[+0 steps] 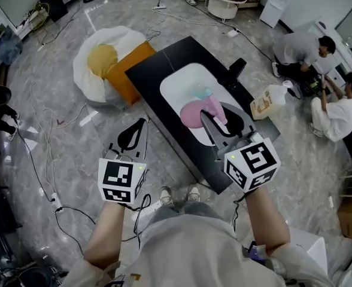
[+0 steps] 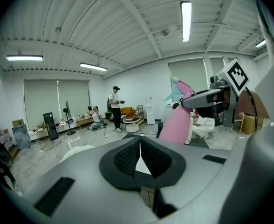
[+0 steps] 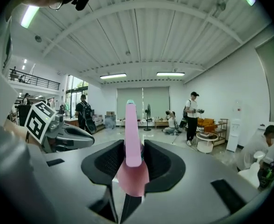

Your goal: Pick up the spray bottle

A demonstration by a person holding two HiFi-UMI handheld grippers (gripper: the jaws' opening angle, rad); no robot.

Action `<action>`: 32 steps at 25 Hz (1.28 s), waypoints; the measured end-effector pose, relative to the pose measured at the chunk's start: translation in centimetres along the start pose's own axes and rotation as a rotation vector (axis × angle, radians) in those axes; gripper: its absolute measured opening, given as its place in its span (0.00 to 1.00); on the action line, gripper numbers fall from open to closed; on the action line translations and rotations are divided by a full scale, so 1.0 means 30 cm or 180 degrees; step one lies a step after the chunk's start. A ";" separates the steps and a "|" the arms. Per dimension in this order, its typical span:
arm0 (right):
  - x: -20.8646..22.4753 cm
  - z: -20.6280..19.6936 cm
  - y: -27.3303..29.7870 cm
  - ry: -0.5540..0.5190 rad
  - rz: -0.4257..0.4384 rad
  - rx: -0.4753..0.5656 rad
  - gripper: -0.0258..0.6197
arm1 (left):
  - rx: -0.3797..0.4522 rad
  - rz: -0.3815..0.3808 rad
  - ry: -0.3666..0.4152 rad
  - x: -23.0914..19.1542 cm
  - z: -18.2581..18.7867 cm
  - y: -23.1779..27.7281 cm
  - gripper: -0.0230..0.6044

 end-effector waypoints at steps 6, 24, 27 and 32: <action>-0.049 0.211 -0.102 -0.0366 -0.0019 0.0367 0.29 | 0.0314 -0.0036 0.0183 -0.005 0.166 -0.066 0.07; -0.138 0.211 -0.317 -0.0455 0.0027 0.0330 0.29 | 0.0621 0.0097 0.0211 0.068 0.267 -0.252 0.07; -0.151 0.166 -0.319 -0.0394 0.0056 0.0227 0.29 | 0.0525 0.0068 0.0228 0.072 0.218 -0.264 0.07; -0.164 0.116 -0.320 -0.0322 0.0078 0.0141 0.29 | 0.0433 0.0002 0.0316 0.088 0.175 -0.273 0.07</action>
Point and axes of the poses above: the fingertips, and each gripper's own axes: y forward along the fingers, x to its right, z out of its top, the point moved 1 cm from there along -y, backward along the fingers, and after that the axes turned 1 degree about x, right-handed, at the moved point
